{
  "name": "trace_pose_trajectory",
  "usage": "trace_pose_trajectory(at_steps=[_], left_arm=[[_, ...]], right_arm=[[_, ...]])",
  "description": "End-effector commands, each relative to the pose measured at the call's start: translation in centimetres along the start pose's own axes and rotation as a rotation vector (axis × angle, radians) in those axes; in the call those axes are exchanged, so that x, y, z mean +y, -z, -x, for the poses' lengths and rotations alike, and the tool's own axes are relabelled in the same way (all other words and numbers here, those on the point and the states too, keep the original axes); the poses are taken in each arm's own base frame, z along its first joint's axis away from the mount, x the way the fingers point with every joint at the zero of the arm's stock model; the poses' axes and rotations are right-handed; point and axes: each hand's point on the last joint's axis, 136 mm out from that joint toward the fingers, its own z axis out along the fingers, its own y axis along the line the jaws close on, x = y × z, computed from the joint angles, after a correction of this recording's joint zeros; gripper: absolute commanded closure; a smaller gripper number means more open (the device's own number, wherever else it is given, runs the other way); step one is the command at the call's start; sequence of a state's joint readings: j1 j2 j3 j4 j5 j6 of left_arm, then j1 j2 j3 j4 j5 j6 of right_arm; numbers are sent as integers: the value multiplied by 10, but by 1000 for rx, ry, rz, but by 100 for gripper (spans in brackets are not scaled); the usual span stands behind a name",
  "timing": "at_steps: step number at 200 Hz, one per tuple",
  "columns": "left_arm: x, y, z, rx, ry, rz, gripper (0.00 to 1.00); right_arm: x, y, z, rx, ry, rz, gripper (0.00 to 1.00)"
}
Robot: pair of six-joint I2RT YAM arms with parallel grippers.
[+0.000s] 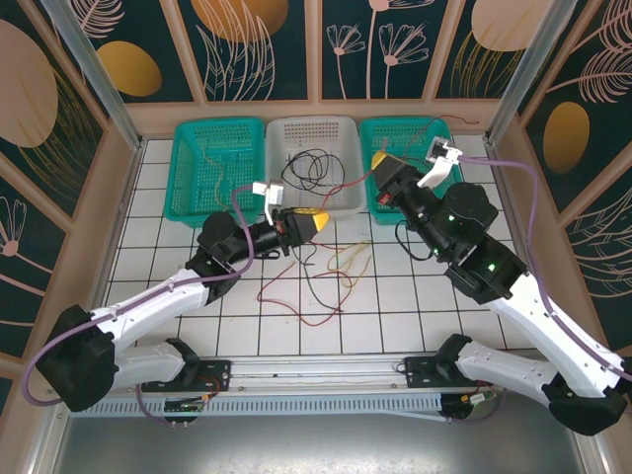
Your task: Untangle the cables
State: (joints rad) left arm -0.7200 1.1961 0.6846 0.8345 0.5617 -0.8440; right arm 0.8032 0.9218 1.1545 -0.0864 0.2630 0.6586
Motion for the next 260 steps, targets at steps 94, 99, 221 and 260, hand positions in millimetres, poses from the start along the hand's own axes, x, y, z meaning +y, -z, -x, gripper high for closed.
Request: trace_pose_trajectory(at_steps=[94, 99, 221, 260], left_arm=[[-6, 6, 69, -291, 222, 36, 100], [-8, 5, 71, -294, 234, 23, 100], [-24, 2, 81, -282, 278, -20, 100], [-18, 6, 87, -322, 273, 25, 100]], right_arm=[[8, 8, -123, 336, 110, 99, 32], [11, 9, -130, 352, 116, 118, 32], [24, -9, -138, 340, 223, 104, 39], [-11, 20, -110, 261, 158, 14, 23]])
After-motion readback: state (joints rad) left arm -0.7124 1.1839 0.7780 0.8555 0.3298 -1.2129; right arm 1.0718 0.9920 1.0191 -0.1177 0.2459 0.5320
